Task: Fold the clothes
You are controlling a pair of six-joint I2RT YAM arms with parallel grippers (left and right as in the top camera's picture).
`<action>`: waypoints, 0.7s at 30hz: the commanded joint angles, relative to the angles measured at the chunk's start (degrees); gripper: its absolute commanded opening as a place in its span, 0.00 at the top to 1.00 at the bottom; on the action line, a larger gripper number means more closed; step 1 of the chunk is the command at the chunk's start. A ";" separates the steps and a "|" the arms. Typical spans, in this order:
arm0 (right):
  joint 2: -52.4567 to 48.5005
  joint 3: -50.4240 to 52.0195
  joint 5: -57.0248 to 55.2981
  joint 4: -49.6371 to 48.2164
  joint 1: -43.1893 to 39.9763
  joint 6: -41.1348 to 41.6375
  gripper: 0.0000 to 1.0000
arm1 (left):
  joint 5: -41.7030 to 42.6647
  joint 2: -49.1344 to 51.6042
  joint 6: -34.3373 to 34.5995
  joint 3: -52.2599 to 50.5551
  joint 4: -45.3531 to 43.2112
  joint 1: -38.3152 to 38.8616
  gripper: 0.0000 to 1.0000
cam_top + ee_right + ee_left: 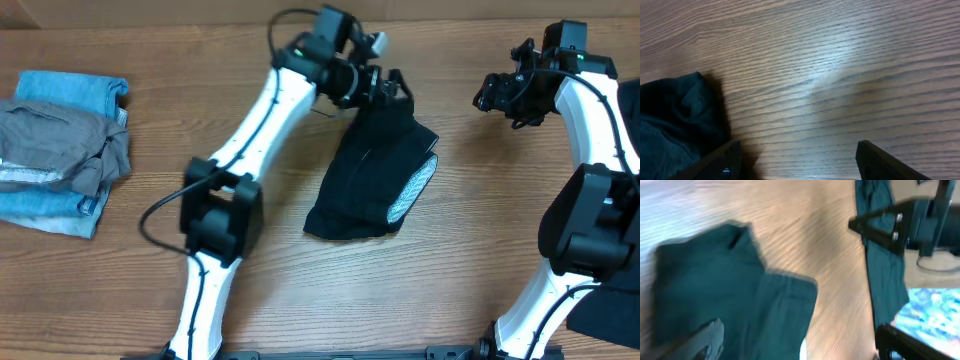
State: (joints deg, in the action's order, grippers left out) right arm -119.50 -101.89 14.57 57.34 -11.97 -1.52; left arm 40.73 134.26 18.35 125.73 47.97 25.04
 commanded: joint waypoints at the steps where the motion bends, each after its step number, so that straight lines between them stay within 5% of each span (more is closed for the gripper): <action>1: 0.44 -0.44 -0.37 -0.09 -0.15 -0.15 0.23 | -13.90 -2.43 -8.15 0.04 12.85 -3.50 0.00; 3: 0.44 -0.44 0.72 0.37 -0.09 -0.20 0.24 | -19.19 -2.23 -9.70 -2.60 15.50 -3.58 0.00; 5: 0.44 -0.42 9.84 1.90 0.52 -4.24 0.92 | -21.29 -2.10 -9.77 -8.02 13.70 -3.23 0.00; 6: 0.44 -0.42 15.50 3.28 1.44 -8.20 0.96 | -21.29 -2.03 -9.75 -10.45 11.93 -3.34 0.00; 13: 0.44 2.34 31.85 9.70 9.20 -32.02 0.96 | -16.17 -1.40 -12.46 -14.64 10.93 -3.69 0.00; 21: 0.42 23.71 31.23 -18.45 9.64 -31.19 0.96 | -6.78 -1.38 -18.84 -15.85 9.60 -3.50 0.00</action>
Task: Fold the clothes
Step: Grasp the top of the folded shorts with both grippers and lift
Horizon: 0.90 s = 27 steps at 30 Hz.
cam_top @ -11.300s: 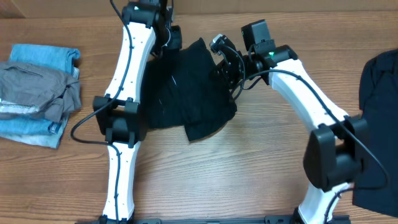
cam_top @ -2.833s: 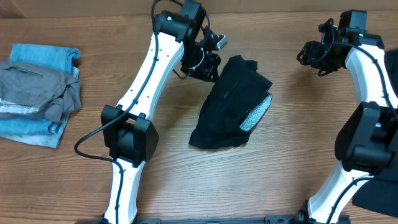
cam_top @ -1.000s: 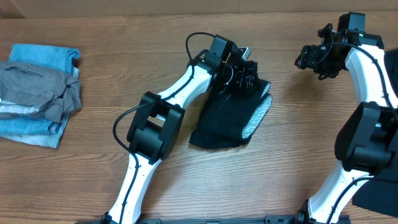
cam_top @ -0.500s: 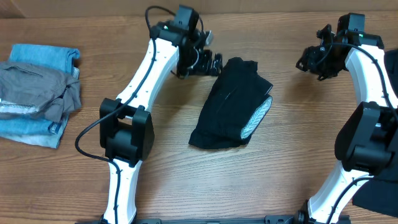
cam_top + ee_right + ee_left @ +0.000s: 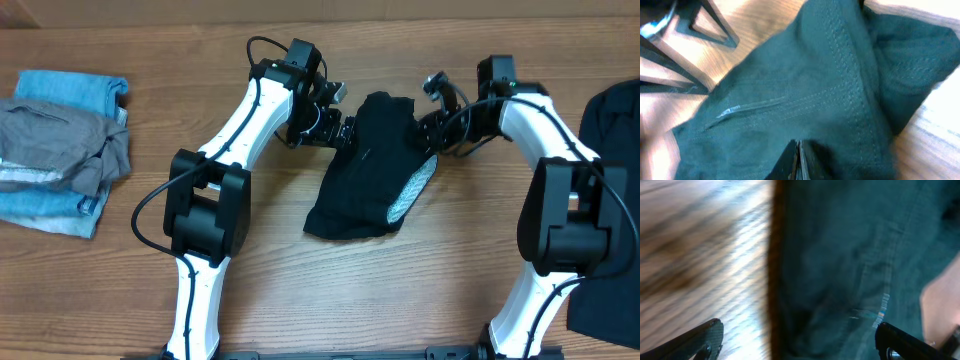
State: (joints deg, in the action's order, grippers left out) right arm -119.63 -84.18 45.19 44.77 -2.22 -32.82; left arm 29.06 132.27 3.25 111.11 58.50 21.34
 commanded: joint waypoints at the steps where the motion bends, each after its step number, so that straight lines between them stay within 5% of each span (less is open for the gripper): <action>1: 0.39 8.72 0.07 -9.84 0.04 1.66 0.96 | 4.96 0.61 -3.72 -2.21 -1.97 0.20 0.00; 6: -1.44 14.49 -1.62 -18.88 0.09 4.57 0.96 | 12.76 1.49 -6.56 -4.98 -6.19 0.72 0.00; 15: -1.95 14.49 -1.62 -18.80 0.07 5.20 0.96 | 21.77 6.10 -8.41 -4.98 -7.54 7.58 0.00; 16: -1.95 14.49 -1.60 -18.84 0.09 5.68 0.96 | 21.64 5.92 -8.39 -4.70 -7.54 8.28 0.17; 18: -1.95 14.49 -1.53 -18.56 0.09 5.84 0.96 | 21.64 5.92 -7.74 -3.34 -6.93 8.13 0.81; 19: -1.95 14.49 -1.57 -18.58 0.07 5.84 0.96 | 21.66 5.92 -6.86 -2.73 -6.27 7.85 0.90; 21: -1.95 14.47 -1.33 -18.60 0.09 5.86 0.96 | 21.57 5.92 -6.93 -1.31 -3.91 7.58 0.96; 27: -1.95 14.43 -0.11 -18.58 0.07 5.84 0.96 | 18.40 5.92 -5.84 3.17 -0.28 7.50 0.93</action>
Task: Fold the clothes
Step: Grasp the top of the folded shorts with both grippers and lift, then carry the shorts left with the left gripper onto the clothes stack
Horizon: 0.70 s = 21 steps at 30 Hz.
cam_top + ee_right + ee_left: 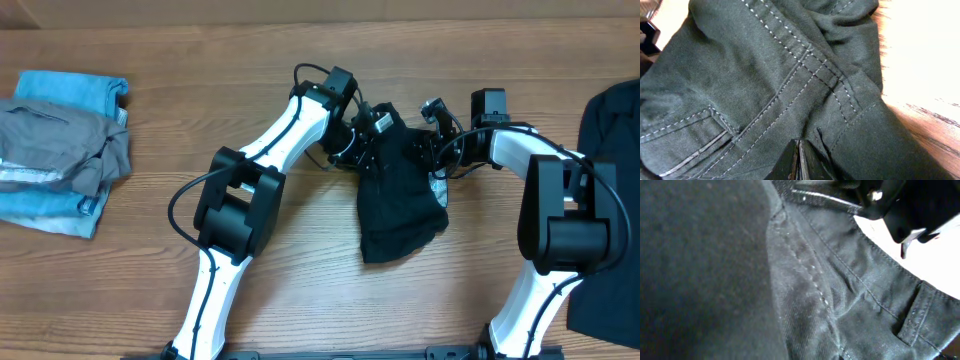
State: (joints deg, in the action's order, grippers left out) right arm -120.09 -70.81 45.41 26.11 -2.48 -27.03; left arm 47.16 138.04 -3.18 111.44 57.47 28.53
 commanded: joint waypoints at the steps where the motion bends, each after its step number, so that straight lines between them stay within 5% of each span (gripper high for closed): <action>1: -1.49 1.05 -0.35 0.07 0.33 0.02 0.96 | -5.16 0.15 2.71 2.84 1.92 0.33 0.93; 3: -1.49 1.05 -0.37 0.07 0.33 0.02 0.96 | -10.69 0.17 5.03 2.84 3.72 0.52 0.70; 5: -1.49 1.05 -0.37 0.09 0.33 0.04 0.96 | -16.55 0.20 9.73 1.95 4.94 0.79 0.12; 6: -1.49 1.05 -0.37 0.11 0.33 0.04 0.96 | -19.32 0.20 12.09 0.85 4.85 1.01 0.02; 10: -1.49 1.05 -0.37 -0.09 0.33 0.04 0.96 | -19.85 0.42 18.12 -4.50 -3.15 2.58 0.00; 13: -1.49 1.05 -1.01 0.07 0.33 0.04 0.96 | -15.04 0.42 22.29 -9.40 -12.09 4.33 0.03; 14: -1.49 1.05 -0.98 0.07 0.33 0.04 0.96 | -14.16 0.42 22.53 -9.66 -12.66 4.81 0.13; 16: -1.49 0.98 -0.74 -0.52 0.33 1.92 0.96 | -14.05 0.37 22.53 -8.96 -12.57 4.70 0.96; 18: -1.09 -1.77 -1.84 -0.20 0.33 11.13 0.96 | -14.43 -0.28 22.47 -7.69 -11.15 3.45 0.96; 21: 2.69 -11.23 -2.29 7.82 0.11 12.57 0.96 | -15.72 -2.64 22.27 -6.47 -10.03 0.28 0.96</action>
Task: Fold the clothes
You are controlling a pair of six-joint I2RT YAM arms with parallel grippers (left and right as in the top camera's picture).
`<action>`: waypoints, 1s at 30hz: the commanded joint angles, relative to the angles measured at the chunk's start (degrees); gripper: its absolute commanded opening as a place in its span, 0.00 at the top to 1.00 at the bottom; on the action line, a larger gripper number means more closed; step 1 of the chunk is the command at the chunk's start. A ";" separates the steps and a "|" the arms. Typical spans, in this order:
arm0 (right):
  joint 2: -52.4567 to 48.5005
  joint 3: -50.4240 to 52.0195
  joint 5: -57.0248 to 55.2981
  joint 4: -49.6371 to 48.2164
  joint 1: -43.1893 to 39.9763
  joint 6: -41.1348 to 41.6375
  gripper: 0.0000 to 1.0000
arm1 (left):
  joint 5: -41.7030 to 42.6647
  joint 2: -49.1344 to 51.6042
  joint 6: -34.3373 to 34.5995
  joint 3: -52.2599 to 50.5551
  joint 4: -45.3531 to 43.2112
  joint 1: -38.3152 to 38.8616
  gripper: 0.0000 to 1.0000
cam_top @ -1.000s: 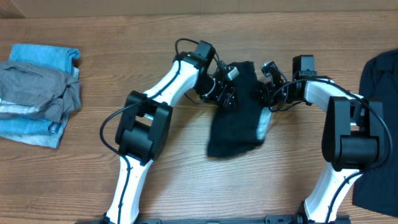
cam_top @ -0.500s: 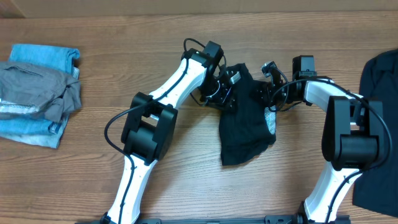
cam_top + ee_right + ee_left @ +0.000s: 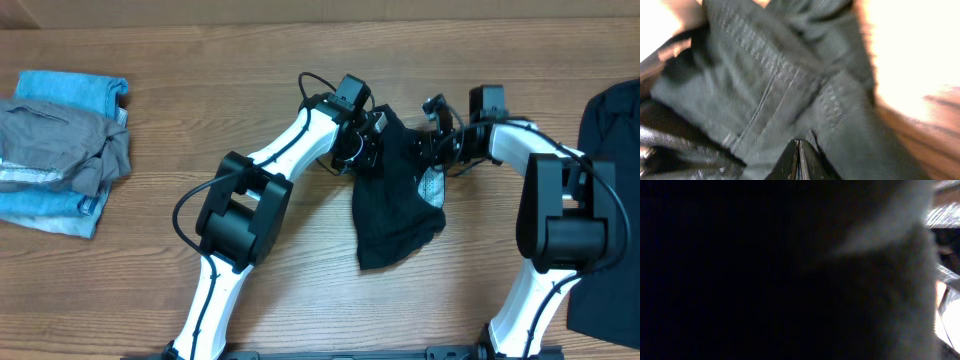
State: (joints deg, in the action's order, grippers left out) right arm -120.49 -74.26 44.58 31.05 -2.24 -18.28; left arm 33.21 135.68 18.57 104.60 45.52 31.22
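A pair of black pants (image 3: 398, 205) with a white pocket lining showing is bunched up at the table's middle, its top edge stretched between my two grippers. My left gripper (image 3: 372, 138) is at the top left corner of the pants. Dark cloth (image 3: 790, 270) fills the left wrist view and hides its fingers. My right gripper (image 3: 437, 150) is at the top right corner. The right wrist view shows it (image 3: 798, 145) shut on the stitched fabric (image 3: 790, 85).
A pile of folded blue and grey clothes (image 3: 60, 150) lies at the table's left edge. More dark cloth (image 3: 610, 140) lies at the right edge. Bare wooden table (image 3: 150, 280) shows between the pile and the arms.
Both grippers have kept hold of the pants and moved slightly closer together and toward the back. The cloth now covers the left wrist camera completely. The pants' lower end has shifted a little left.
The pants lay flat, with my left gripper open at their top and my right arm off to the right. Then the left gripper was open at their left edge and the right one shut on their right edge. Then both held the top, the pants bunched narrower.
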 commanded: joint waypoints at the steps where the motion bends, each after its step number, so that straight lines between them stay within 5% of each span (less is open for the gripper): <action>1: 4.85 -11.28 -1.46 5.42 -0.13 3.82 0.96 | -2.93 -1.11 0.52 0.63 2.23 -3.48 0.96; 2: 7.19 -15.56 -1.86 8.37 -0.26 4.04 0.93 | -4.57 -2.58 0.52 0.87 2.58 -5.03 0.96; 6: 15.63 -23.10 -8.66 14.71 -3.06 10.56 0.37 | -9.31 -11.80 0.52 0.96 4.94 -13.31 0.96; 8: 17.53 -23.10 -9.01 18.01 -5.01 10.82 0.28 | -9.90 -17.49 0.50 0.96 5.46 -18.36 0.96; 14: 17.51 -22.45 -11.10 23.93 -6.40 10.38 0.27 | -12.11 -32.79 8.35 0.94 10.73 -40.09 0.96; 20: 17.51 -22.08 -11.10 25.86 -6.40 9.27 0.27 | -8.46 -35.08 7.56 0.90 13.60 -63.56 0.96; 27: 17.49 -14.93 -11.10 21.00 -5.66 9.03 0.27 | -7.87 -32.87 4.74 0.39 6.16 -75.41 0.96; 30: 17.49 -11.30 -11.10 16.55 -4.09 8.87 0.27 | 0.42 -27.85 2.14 0.39 0.15 -75.52 0.96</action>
State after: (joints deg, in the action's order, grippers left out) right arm -103.15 -87.92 33.56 49.89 -7.70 -9.06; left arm 25.34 103.77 23.79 104.55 49.15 -44.18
